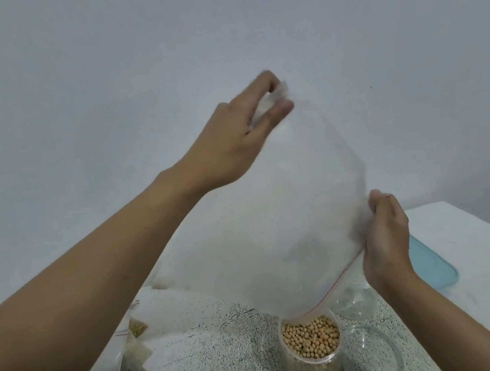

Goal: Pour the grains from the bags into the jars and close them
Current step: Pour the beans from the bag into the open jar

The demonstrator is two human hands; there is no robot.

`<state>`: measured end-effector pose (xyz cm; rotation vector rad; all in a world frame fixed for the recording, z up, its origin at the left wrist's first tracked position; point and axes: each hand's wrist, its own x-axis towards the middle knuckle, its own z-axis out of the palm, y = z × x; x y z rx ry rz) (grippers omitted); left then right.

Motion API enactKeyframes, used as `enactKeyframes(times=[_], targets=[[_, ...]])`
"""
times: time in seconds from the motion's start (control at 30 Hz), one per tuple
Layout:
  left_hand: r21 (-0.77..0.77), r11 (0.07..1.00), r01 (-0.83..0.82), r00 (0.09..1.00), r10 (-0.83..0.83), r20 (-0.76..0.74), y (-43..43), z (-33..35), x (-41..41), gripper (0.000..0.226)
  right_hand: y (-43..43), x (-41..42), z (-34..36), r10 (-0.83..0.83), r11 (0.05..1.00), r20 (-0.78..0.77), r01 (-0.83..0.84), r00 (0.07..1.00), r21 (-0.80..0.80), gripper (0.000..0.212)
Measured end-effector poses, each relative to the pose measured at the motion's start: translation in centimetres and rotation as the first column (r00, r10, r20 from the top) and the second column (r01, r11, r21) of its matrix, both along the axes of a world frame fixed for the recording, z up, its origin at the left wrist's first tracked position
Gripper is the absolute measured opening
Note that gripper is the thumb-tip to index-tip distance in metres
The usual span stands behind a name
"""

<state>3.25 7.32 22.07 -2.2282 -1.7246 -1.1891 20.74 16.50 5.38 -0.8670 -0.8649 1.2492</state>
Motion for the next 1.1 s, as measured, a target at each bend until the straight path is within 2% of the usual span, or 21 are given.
enactKeyframes(times=[0.37,0.47,0.63,0.77,0.83,0.97,1.1], targets=[[0.048,0.999,-0.023,0.999,0.025,-0.042,0.0,-0.4,-0.7,0.031,-0.2,-0.4,0.0,0.007,0.999,0.056,-0.005,0.998,-0.032,0.035],[0.088,0.996,-0.014,1.000,0.012,0.022,-0.2,-0.4,-1.2,0.029,-0.2,-0.6,0.1,0.008,1.000,0.073,-0.007,0.997,-0.020,0.035],[-0.031,0.999,-0.042,0.999,0.041,-0.005,-0.8,0.2,-1.5,0.029,0.1,-0.9,0.0,0.010,1.000,0.065,-0.009,0.998,-0.012,0.034],[-0.152,0.985,-0.079,0.995,0.086,0.043,-2.4,-0.6,-3.5,0.055,0.6,-0.9,-0.5,0.022,0.999,0.047,-0.021,0.999,-0.030,0.033],[-0.192,0.977,-0.091,0.993,0.103,0.056,-3.8,-2.3,-5.5,0.061,1.0,-0.9,-0.9,0.037,0.999,0.029,-0.036,0.999,-0.037,0.034],[-0.256,0.951,-0.173,0.976,0.200,0.081,-7.2,-8.6,-9.4,0.043,1.8,-0.8,-1.5,0.062,0.995,0.008,-0.061,0.998,-0.074,0.035],[-0.244,0.947,-0.208,0.947,0.257,0.191,-9.2,-13.3,-11.0,0.050,2.3,-1.1,-2.1,0.084,0.990,0.003,-0.083,0.996,-0.113,0.037]])
